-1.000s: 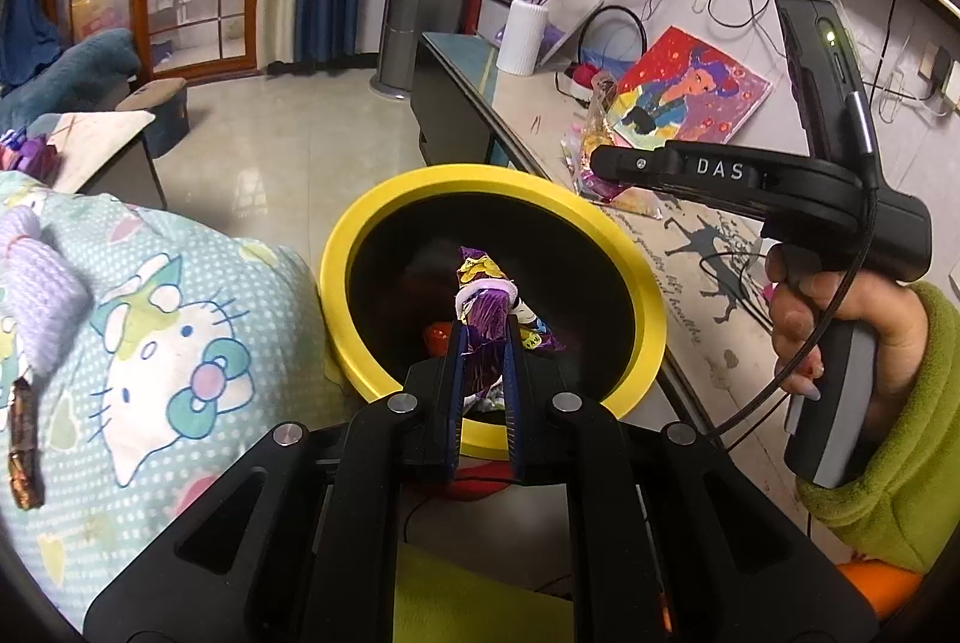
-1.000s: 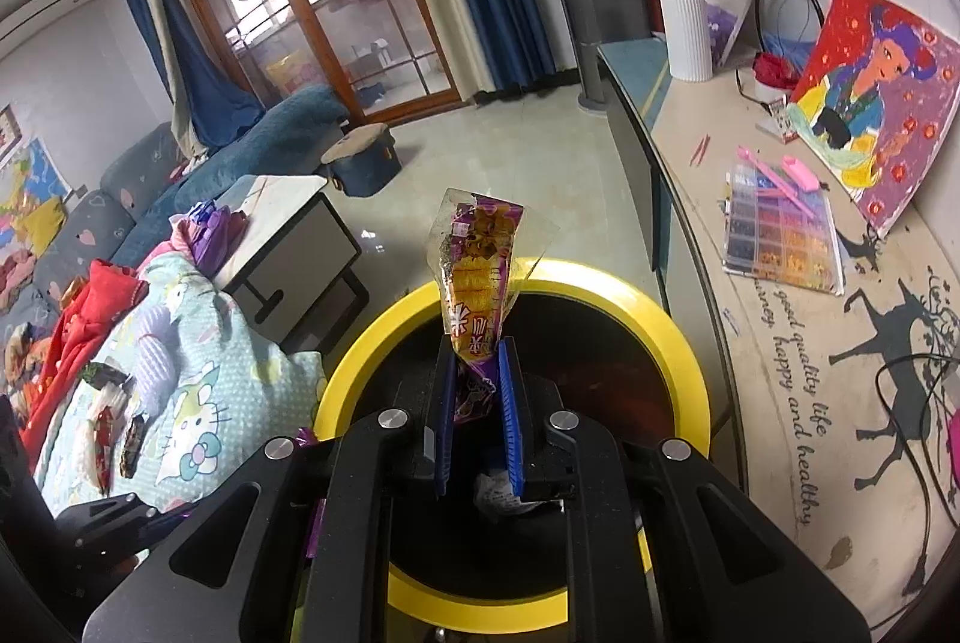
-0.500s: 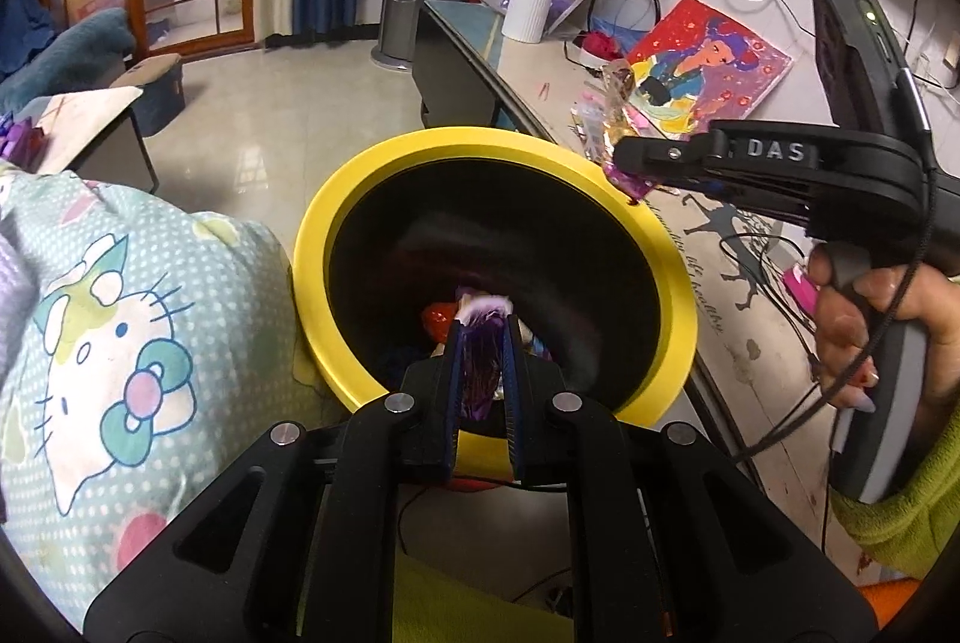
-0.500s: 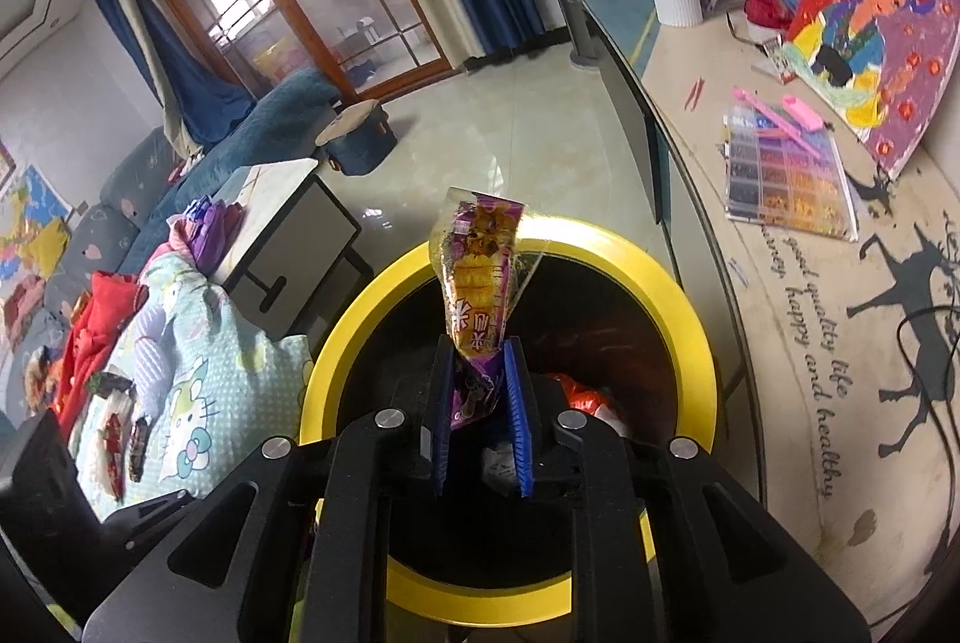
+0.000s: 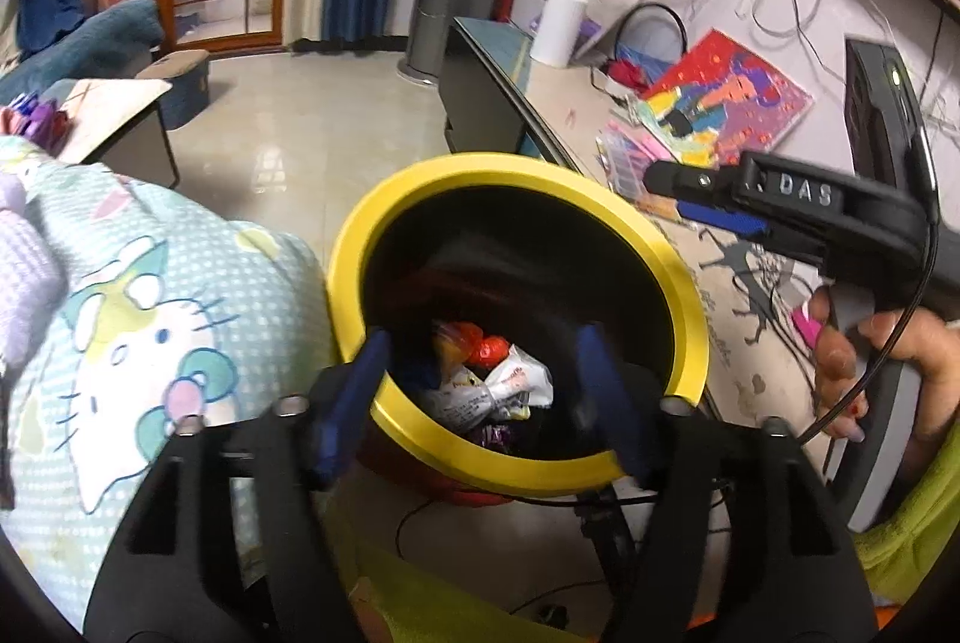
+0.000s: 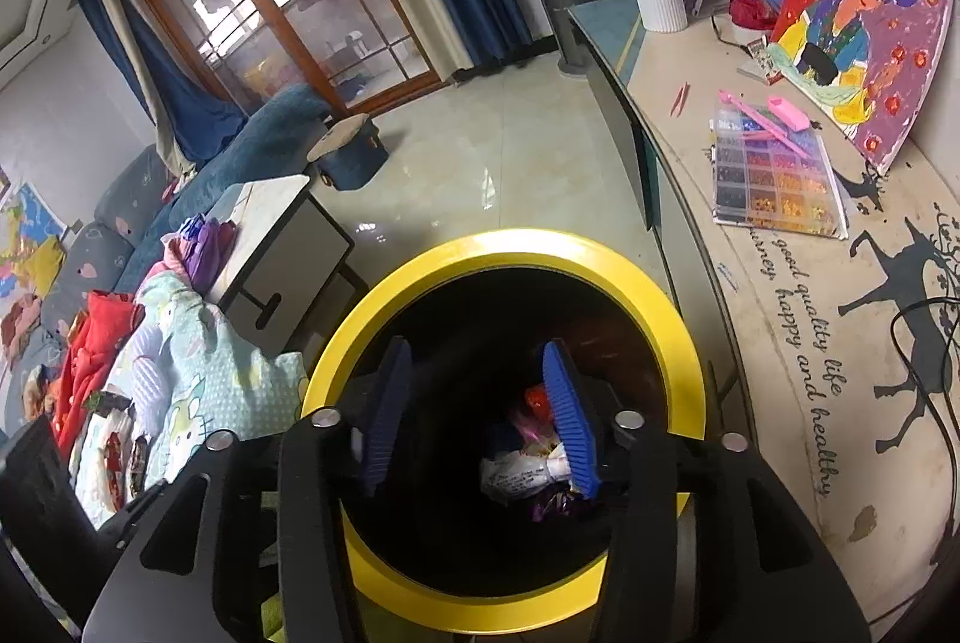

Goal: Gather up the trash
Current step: 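Open both tools to drop the wrappers into the bin, then move both open tools back over the trash on the bed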

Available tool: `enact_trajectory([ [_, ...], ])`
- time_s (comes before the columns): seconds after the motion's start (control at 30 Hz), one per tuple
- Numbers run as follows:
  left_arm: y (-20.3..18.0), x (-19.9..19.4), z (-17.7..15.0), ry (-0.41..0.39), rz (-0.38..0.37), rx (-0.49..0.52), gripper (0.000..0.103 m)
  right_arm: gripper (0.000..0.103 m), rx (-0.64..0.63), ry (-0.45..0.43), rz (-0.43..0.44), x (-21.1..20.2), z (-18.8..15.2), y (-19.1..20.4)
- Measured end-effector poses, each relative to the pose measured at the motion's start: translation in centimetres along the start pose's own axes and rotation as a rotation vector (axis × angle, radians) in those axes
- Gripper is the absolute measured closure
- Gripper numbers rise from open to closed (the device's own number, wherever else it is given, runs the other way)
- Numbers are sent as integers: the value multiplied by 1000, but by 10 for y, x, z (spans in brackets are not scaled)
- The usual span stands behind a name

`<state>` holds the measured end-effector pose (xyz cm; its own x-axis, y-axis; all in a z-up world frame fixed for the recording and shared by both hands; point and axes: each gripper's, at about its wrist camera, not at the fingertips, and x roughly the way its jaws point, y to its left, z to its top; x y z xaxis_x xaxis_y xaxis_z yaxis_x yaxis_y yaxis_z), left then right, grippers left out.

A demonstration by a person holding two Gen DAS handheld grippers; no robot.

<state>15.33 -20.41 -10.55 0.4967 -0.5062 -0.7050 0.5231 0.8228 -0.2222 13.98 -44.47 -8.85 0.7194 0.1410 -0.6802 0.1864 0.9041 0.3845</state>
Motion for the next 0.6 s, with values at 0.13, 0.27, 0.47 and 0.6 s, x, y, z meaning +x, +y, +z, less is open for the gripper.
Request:
enact_trajectory([
  [0.13, 8, -12, 3, -28, 11, -50, 15, 47, -22, -36, -10, -8, 2, 7],
  [0.27, 13, -25, 5, -59, 32, -72, 11, 37, -47, -79, -23, -15, 2, 16],
  [0.47, 15, -47, 6, -117, 84, -64, 11, 30, -96, -121, -16, -26, 2, 38],
  [0.6, 20, -62, 6, -156, 115, -60, 11, 26, -125, -140, -3, -33, 1, 51],
])
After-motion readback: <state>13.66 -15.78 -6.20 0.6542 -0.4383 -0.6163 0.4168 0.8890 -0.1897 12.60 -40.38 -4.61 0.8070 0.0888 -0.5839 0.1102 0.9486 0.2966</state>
